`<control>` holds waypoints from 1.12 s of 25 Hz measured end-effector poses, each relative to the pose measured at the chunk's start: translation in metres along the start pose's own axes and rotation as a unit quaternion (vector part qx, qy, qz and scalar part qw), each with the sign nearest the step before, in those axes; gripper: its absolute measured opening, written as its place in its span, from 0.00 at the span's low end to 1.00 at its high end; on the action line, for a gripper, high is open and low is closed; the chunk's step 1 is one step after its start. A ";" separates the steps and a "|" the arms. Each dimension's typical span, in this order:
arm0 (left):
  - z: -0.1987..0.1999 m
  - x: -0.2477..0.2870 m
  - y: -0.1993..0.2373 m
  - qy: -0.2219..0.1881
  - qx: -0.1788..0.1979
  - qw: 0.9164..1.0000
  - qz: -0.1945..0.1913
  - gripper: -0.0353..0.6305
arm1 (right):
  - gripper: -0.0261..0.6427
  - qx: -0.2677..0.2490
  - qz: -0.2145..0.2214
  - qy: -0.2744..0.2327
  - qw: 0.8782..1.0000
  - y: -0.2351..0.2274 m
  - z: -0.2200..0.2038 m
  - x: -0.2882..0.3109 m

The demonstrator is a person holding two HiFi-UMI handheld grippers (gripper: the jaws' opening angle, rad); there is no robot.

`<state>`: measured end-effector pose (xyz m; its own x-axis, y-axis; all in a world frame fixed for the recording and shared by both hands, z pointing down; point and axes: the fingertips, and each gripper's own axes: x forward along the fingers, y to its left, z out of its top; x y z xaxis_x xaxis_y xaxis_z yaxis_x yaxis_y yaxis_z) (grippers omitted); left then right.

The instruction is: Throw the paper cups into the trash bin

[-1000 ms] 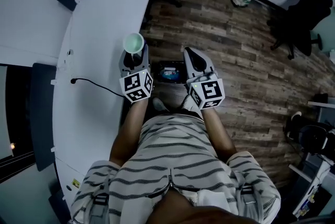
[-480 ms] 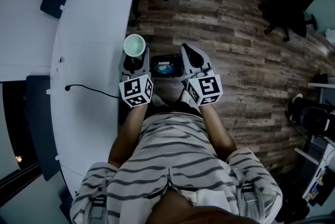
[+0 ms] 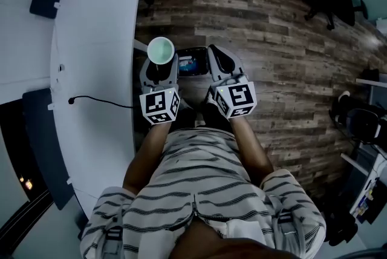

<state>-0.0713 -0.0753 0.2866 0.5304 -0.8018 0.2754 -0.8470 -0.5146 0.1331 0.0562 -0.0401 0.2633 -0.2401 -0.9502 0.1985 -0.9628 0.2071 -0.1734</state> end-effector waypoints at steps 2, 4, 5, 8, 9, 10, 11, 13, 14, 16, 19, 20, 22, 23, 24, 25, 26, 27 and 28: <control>-0.009 0.004 -0.002 0.010 -0.002 1.000 -0.007 0.45 | 0.06 0.000 -0.002 0.006 1.000 -0.003 -0.006 0.003; -0.017 0.008 -0.005 0.018 -0.002 1.000 -0.011 0.45 | 0.06 -0.001 -0.006 0.014 1.000 -0.007 -0.013 0.006; -0.020 0.009 -0.006 0.022 -0.002 1.000 -0.013 0.45 | 0.06 0.001 -0.009 0.017 1.000 -0.010 -0.016 0.007; -0.030 0.011 -0.010 0.031 -0.004 0.999 -0.019 0.45 | 0.06 0.013 -0.011 0.023 1.000 -0.015 -0.025 0.010; -0.033 0.013 -0.010 0.035 -0.005 0.999 -0.020 0.45 | 0.06 0.014 -0.010 0.025 1.000 -0.016 -0.028 0.011; -0.037 0.015 -0.011 0.038 -0.006 0.999 -0.021 0.45 | 0.06 0.014 -0.010 0.029 0.999 -0.017 -0.031 0.013; -0.042 0.016 -0.012 0.043 -0.007 0.999 -0.021 0.45 | 0.06 0.015 -0.010 0.034 0.999 -0.018 -0.036 0.013; -0.053 0.017 -0.012 0.054 -0.010 0.998 -0.020 0.45 | 0.06 0.016 -0.010 0.046 0.999 -0.018 -0.047 0.014; -0.058 0.017 -0.012 0.059 -0.013 0.998 -0.019 0.45 | 0.06 0.017 -0.010 0.051 0.998 -0.018 -0.053 0.015; -0.069 0.019 -0.010 0.069 -0.016 0.997 -0.017 0.45 | 0.06 0.017 -0.010 0.063 0.998 -0.017 -0.064 0.017; -0.083 0.021 -0.008 0.080 -0.022 0.996 -0.016 0.45 | 0.06 0.013 -0.010 0.082 0.996 -0.016 -0.082 0.021; -0.087 0.023 -0.008 0.082 -0.024 0.996 -0.016 0.45 | 0.06 0.013 -0.009 0.088 0.996 -0.017 -0.087 0.022; -0.096 0.026 -0.007 0.087 -0.026 0.996 -0.016 0.45 | 0.06 0.017 -0.010 0.095 0.995 -0.019 -0.096 0.023; -0.100 0.028 -0.006 0.090 -0.026 0.995 -0.016 0.45 | 0.06 0.018 -0.011 0.097 0.995 -0.020 -0.100 0.023; -0.105 0.030 -0.006 0.093 -0.027 0.995 -0.016 0.45 | 0.06 0.020 -0.011 0.100 0.995 -0.021 -0.105 0.023; -0.109 0.031 -0.006 0.096 -0.029 0.995 -0.016 0.45 | 0.06 0.021 -0.012 0.102 0.994 -0.022 -0.109 0.024; -0.114 0.033 -0.006 0.098 -0.030 0.995 -0.016 0.45 | 0.06 0.021 -0.013 0.104 0.994 -0.024 -0.113 0.024; -0.118 0.034 -0.006 0.101 -0.031 0.994 -0.016 0.45 | 0.06 0.023 -0.014 0.105 0.994 -0.025 -0.116 0.025; -0.123 0.035 -0.006 0.104 -0.031 0.994 -0.015 0.45 | 0.06 0.024 -0.016 0.106 0.994 -0.027 -0.120 0.025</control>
<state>-0.0515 -0.0630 0.4124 0.5431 -0.7027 0.4596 -0.8344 -0.5129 0.2018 0.0612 -0.0418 0.3882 -0.2354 -0.8846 0.4026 -0.9645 0.1616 -0.2090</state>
